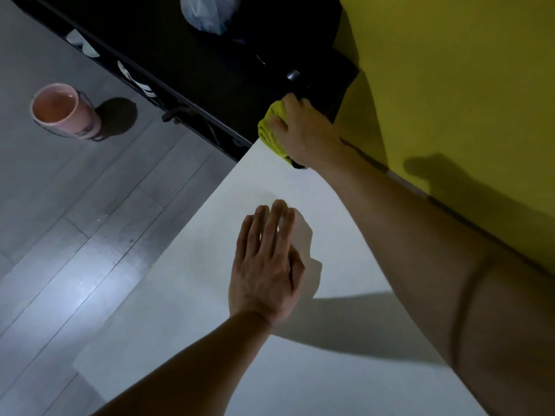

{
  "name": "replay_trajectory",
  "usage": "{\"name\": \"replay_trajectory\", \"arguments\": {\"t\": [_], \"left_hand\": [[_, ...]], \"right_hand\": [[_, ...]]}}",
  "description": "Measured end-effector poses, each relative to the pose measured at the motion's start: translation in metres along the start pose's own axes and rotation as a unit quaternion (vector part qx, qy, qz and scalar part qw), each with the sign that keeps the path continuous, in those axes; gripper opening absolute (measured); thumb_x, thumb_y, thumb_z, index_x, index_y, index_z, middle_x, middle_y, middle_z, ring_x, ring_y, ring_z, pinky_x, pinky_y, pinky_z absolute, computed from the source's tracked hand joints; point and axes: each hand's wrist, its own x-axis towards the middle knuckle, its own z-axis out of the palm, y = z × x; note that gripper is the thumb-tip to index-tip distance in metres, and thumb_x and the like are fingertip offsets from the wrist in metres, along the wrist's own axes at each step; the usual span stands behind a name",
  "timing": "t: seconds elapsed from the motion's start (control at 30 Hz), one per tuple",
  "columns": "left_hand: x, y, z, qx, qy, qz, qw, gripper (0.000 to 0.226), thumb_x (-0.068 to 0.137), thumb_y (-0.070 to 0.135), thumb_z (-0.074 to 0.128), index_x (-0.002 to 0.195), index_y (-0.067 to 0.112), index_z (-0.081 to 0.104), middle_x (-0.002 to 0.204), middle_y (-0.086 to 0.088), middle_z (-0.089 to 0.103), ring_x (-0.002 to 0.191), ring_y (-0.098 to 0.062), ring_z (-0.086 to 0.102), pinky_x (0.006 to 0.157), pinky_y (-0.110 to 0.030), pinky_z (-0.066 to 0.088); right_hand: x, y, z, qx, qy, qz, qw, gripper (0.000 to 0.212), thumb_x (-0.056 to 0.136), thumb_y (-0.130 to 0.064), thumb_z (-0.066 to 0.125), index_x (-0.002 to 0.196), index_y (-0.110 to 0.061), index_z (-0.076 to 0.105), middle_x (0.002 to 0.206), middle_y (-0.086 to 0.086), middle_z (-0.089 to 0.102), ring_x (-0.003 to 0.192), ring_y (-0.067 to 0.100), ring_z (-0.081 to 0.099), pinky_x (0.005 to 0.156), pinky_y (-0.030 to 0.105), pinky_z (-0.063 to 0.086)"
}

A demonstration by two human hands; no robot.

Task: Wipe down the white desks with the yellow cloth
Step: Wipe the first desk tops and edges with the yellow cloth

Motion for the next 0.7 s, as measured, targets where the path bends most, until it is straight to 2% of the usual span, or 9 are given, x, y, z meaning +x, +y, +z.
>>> {"name": "replay_trajectory", "arguments": {"t": [0.1,0.27,0.37,0.47,0.53,0.6,0.7], "left_hand": [[0.000,0.000,0.001,0.004,0.002,0.005,1.000,0.063,0.102,0.030,0.035,0.163,0.014,0.027,0.170,-0.008,0.024,0.159,-0.030,0.019,0.130,-0.047,0.017],[-0.001,0.000,-0.002,-0.005,0.008,0.006,1.000,0.063,0.101,0.028,0.037,0.161,0.012,0.031,0.169,-0.010,0.028,0.157,-0.033,0.024,0.129,-0.048,0.019],[0.001,0.001,-0.004,-0.004,0.005,0.007,1.000,0.064,0.101,0.027,0.039,0.162,0.012,0.029,0.169,-0.011,0.027,0.156,-0.034,0.025,0.130,-0.046,0.015],[0.001,0.001,-0.002,0.004,-0.006,0.005,1.000,0.064,0.103,0.029,0.039,0.163,0.012,0.025,0.170,-0.012,0.024,0.157,-0.035,0.023,0.131,-0.044,0.010],[0.002,0.001,0.000,0.008,-0.005,0.007,1.000,0.064,0.104,0.030,0.037,0.163,0.011,0.025,0.170,-0.013,0.023,0.157,-0.036,0.022,0.131,-0.045,0.010],[0.003,0.000,0.001,0.009,-0.004,0.009,1.000,0.064,0.103,0.030,0.037,0.163,0.011,0.025,0.170,-0.013,0.022,0.156,-0.036,0.022,0.131,-0.046,0.011],[0.002,0.001,0.000,0.010,-0.002,0.006,1.000,0.065,0.102,0.030,0.039,0.162,0.010,0.027,0.170,-0.013,0.024,0.156,-0.036,0.024,0.130,-0.046,0.011]], "right_hand": [[-0.005,0.006,0.004,0.035,0.027,0.016,0.999,0.050,0.098,-0.058,0.041,0.125,-0.018,0.047,0.115,0.013,0.058,0.103,0.034,0.060,0.083,0.044,0.050],[-0.072,0.054,-0.010,0.075,0.064,0.079,0.992,0.040,0.090,-0.052,0.045,0.114,-0.021,0.056,0.107,0.012,0.062,0.098,0.034,0.060,0.082,0.041,0.049],[-0.139,0.102,-0.033,0.037,0.082,0.108,0.990,0.025,0.094,-0.040,0.053,0.109,-0.021,0.059,0.103,0.011,0.062,0.094,0.031,0.057,0.074,0.033,0.039],[-0.184,0.129,-0.052,-0.008,0.058,0.128,0.990,0.025,0.098,-0.042,0.047,0.111,-0.023,0.057,0.101,0.004,0.061,0.091,0.027,0.059,0.077,0.033,0.045],[-0.184,0.129,-0.054,-0.043,0.063,0.151,0.986,0.030,0.098,-0.049,0.039,0.110,-0.026,0.053,0.095,-0.002,0.055,0.089,0.027,0.058,0.077,0.040,0.050],[-0.167,0.115,-0.047,-0.066,0.074,0.155,0.983,0.033,0.096,-0.053,0.035,0.107,-0.027,0.051,0.093,-0.003,0.052,0.091,0.030,0.058,0.075,0.040,0.047],[-0.117,0.078,-0.024,-0.016,0.118,0.159,0.980,0.031,0.095,-0.049,0.046,0.106,-0.022,0.056,0.106,0.010,0.061,0.101,0.035,0.058,0.079,0.040,0.044]]}}
